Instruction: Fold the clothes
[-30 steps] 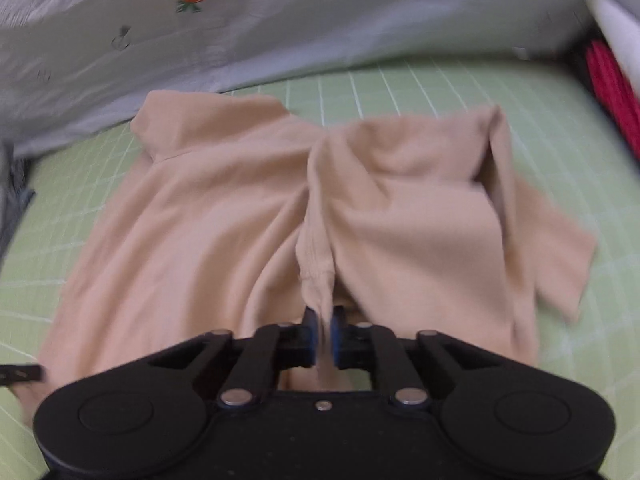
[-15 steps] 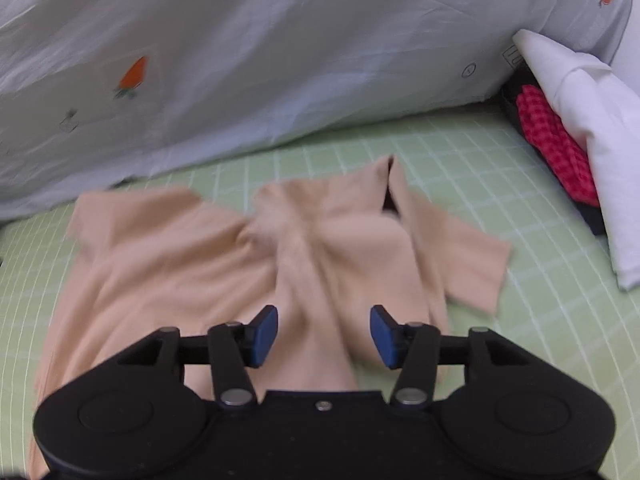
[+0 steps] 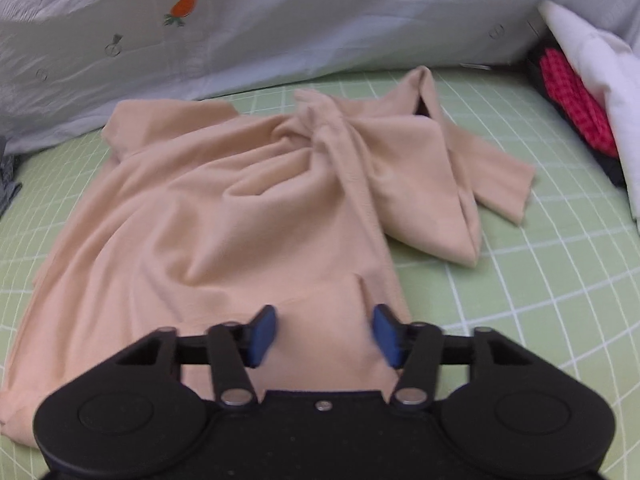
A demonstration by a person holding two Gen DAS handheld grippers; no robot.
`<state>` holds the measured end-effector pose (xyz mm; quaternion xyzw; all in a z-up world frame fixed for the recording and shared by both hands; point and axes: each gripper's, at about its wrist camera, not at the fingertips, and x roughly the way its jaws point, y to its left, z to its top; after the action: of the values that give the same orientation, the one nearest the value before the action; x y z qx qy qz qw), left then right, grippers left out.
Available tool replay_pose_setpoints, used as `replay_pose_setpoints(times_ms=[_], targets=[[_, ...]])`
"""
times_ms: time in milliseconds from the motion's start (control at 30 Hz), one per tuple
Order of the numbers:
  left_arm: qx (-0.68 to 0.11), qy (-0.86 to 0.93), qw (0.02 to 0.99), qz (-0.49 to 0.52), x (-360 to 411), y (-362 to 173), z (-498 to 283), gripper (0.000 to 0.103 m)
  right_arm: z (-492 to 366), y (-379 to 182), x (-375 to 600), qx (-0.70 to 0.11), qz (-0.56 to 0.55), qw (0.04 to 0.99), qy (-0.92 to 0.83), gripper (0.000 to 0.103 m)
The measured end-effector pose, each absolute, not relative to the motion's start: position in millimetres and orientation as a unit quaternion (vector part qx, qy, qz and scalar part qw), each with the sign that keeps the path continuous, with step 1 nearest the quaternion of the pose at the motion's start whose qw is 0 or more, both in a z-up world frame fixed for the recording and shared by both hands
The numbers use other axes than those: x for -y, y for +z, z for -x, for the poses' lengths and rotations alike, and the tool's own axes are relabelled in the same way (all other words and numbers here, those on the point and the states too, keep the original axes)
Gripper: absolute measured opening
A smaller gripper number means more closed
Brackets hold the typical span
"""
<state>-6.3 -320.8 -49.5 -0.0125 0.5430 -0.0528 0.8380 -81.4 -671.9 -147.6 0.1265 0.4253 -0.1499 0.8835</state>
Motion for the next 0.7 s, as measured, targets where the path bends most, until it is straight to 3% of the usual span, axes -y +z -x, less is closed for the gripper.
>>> replay_pose_setpoints(times_ms=[33,67,367,700], targets=[[-0.539,-0.054,0.841,0.013,321,-46,9,0.09,85,-146,673,-0.421,-0.128,0.886,-0.147,0.007],[-0.535,-0.054,0.843,0.014,321,-44,11,0.09,88,-144,673,-0.416,-0.13,0.888,-0.145,0.003],[-0.536,-0.059,0.841,0.026,314,-40,51,0.091,171,-109,650,-0.367,-0.107,0.918,-0.103,0.002],[-0.554,-0.043,0.831,0.029,289,-44,89,0.091,258,-137,636,-0.437,-0.164,0.877,-0.113,0.004]])
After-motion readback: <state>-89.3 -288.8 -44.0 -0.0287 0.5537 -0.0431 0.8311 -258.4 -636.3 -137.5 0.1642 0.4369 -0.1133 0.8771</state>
